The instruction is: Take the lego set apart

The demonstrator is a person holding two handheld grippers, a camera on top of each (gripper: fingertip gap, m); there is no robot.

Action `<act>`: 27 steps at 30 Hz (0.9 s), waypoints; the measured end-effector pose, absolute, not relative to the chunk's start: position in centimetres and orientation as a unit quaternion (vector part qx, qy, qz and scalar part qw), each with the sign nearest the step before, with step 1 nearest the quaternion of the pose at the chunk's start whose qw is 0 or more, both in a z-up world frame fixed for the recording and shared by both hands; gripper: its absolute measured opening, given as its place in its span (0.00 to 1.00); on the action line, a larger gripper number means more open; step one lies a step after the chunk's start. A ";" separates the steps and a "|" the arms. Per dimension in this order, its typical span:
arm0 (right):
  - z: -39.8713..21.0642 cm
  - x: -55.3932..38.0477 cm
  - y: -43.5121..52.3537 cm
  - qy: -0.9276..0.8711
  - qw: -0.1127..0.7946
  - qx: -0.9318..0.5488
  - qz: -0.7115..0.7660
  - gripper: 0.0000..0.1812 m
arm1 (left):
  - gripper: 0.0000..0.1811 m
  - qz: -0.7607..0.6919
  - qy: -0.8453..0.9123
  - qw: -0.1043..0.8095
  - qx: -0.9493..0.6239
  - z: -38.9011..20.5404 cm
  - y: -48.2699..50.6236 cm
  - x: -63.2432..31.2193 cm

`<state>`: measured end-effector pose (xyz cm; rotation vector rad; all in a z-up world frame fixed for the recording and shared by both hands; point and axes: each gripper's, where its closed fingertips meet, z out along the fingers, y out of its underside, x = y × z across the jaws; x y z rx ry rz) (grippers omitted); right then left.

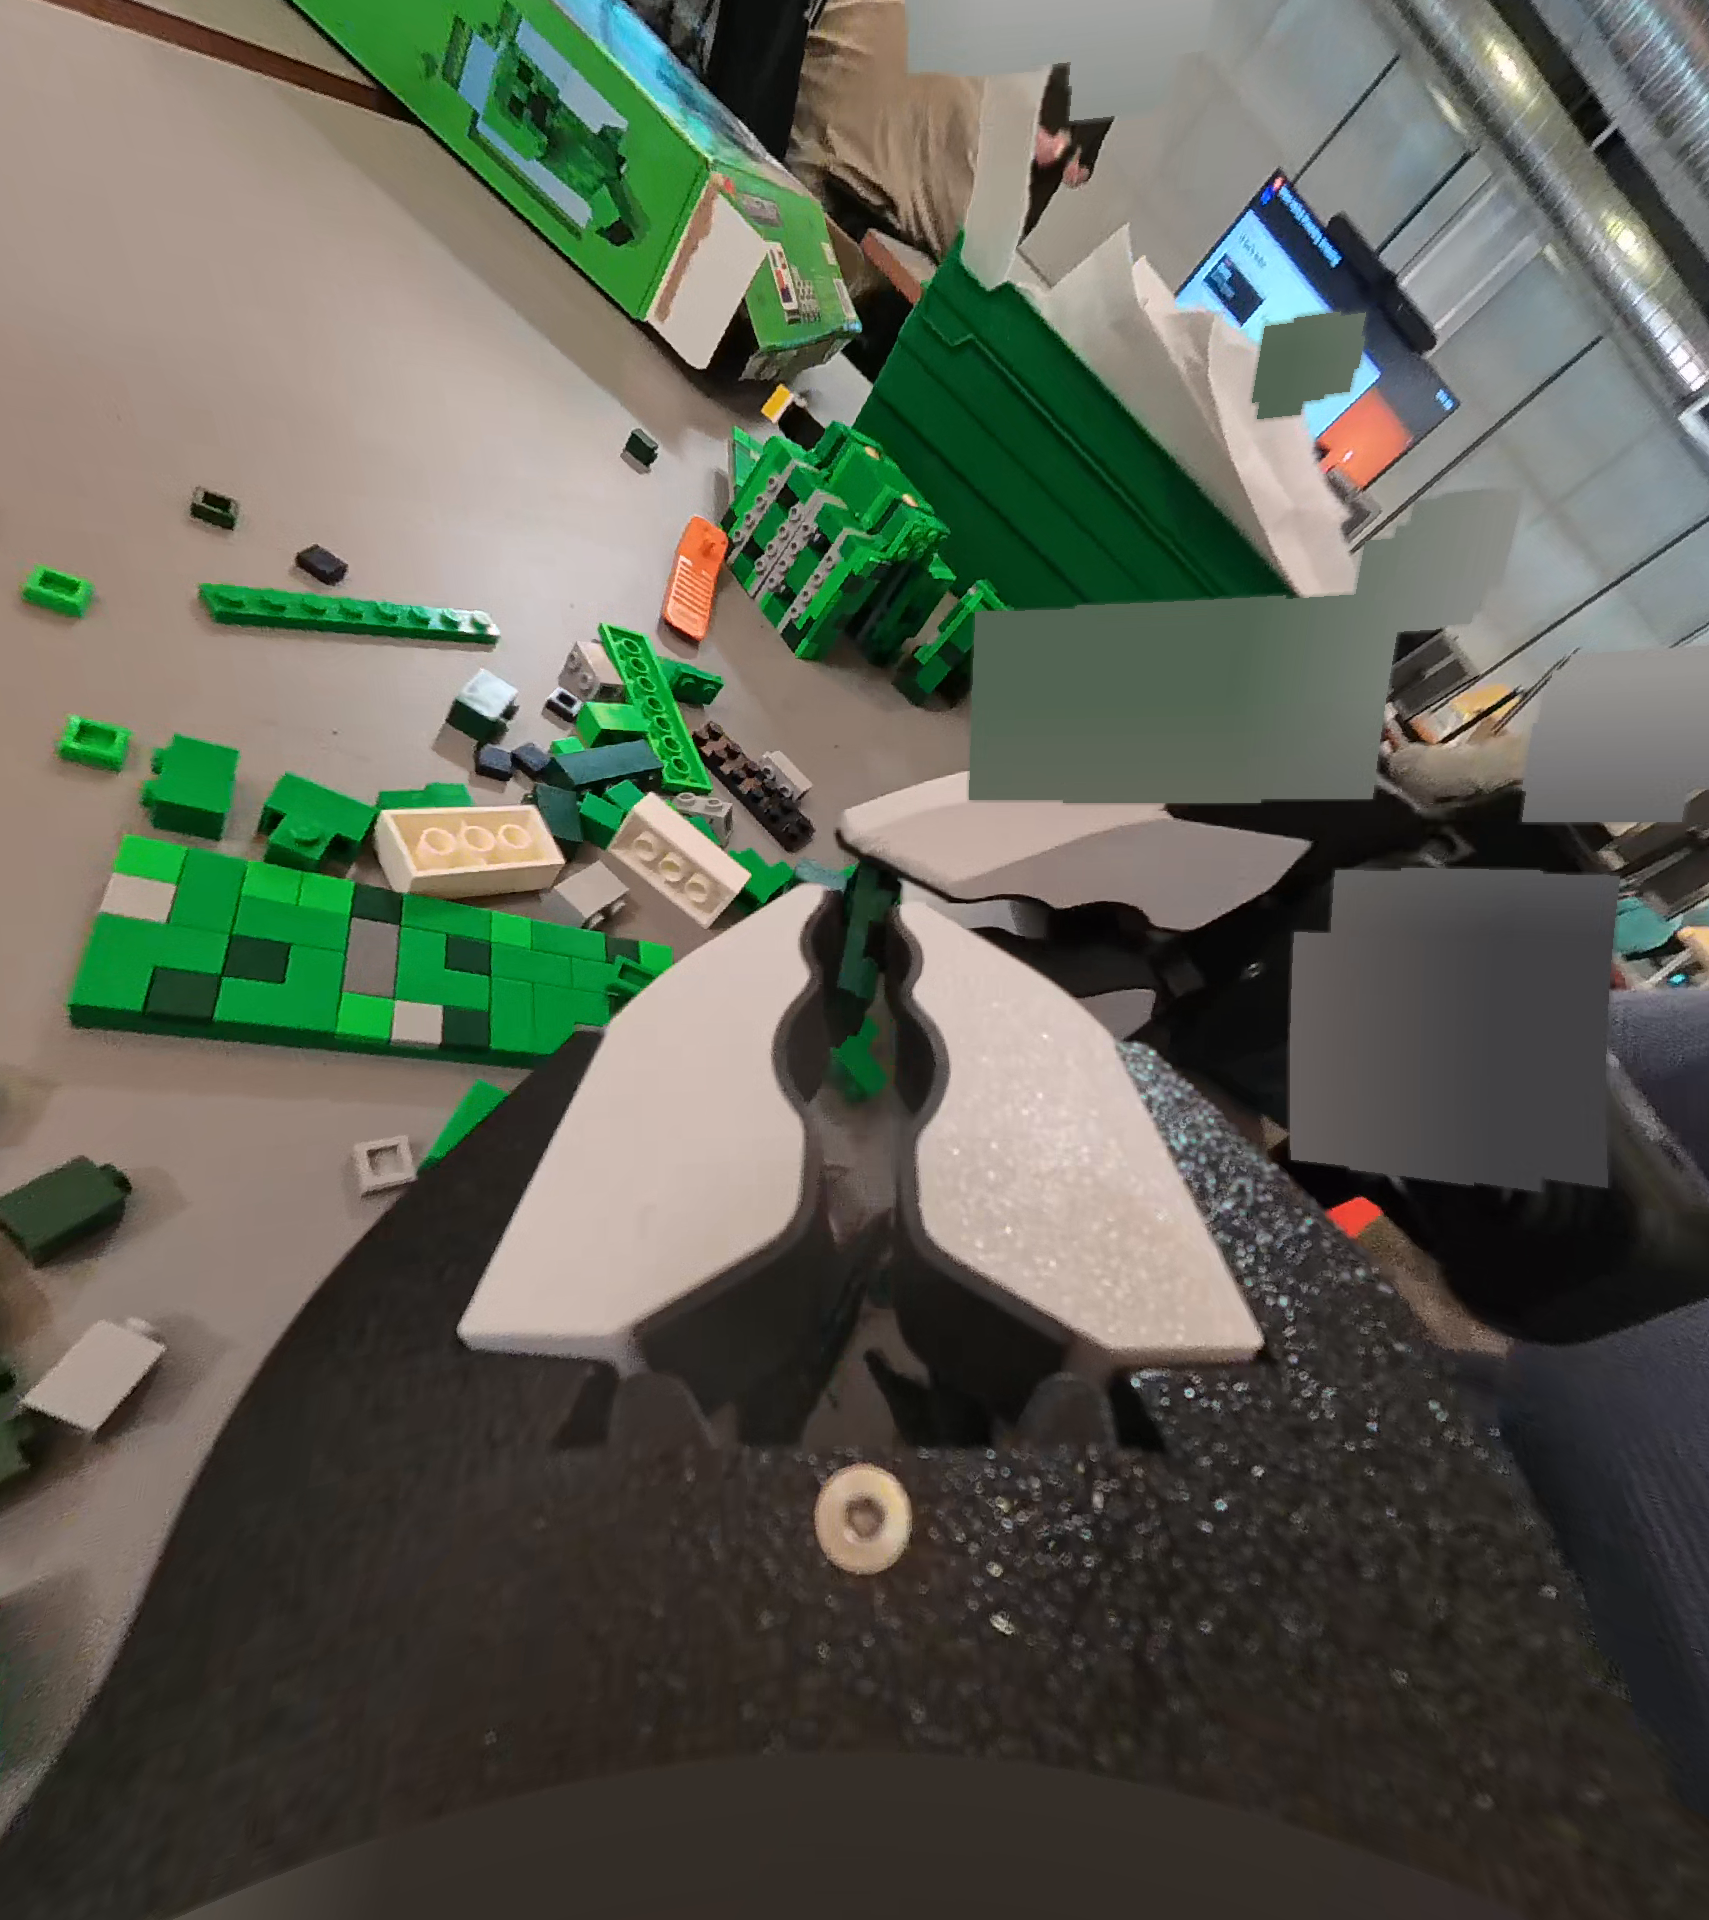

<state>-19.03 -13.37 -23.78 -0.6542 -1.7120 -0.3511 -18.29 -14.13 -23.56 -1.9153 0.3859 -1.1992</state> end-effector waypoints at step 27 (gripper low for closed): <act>-24.9 -19.3 -14.1 -0.757 0.574 -0.303 -0.075 0.10 | 0.04 -0.406 0.250 0.416 -0.775 -24.5 -15.0 -18.0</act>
